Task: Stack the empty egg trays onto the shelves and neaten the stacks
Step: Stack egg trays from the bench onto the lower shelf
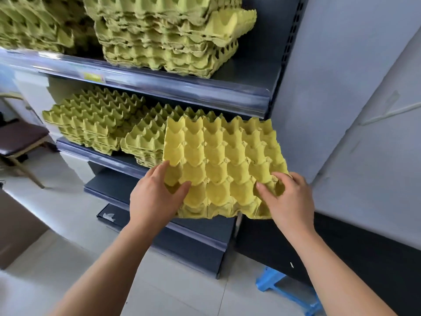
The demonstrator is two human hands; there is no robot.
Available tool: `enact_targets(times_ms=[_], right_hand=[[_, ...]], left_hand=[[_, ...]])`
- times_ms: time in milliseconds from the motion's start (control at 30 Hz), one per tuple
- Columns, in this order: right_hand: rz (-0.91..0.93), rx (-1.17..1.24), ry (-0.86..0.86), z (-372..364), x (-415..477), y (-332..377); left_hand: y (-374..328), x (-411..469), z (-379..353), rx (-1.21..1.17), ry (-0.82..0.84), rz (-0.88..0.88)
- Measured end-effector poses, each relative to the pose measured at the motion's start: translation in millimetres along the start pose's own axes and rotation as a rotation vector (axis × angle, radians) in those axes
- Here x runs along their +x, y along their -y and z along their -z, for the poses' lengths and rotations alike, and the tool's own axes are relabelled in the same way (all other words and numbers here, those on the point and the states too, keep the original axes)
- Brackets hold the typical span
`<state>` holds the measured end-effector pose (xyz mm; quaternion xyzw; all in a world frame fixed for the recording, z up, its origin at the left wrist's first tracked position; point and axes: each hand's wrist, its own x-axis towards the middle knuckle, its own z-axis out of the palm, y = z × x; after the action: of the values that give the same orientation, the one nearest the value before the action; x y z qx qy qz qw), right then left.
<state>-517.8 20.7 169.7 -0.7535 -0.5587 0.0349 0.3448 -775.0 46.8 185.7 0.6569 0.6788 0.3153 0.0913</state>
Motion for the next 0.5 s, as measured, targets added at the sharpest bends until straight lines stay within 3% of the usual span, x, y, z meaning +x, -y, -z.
enact_targets(times_ms=[300,500], right_hand=[[-0.014,-0.019,0.007,-70,10,97],[0.003,-0.045,0.041,-109,44,125]], left_hand=[[95,75,47,0.024,0.196,-0.074],[125,137,46,-0.022,0.231,-0.095]])
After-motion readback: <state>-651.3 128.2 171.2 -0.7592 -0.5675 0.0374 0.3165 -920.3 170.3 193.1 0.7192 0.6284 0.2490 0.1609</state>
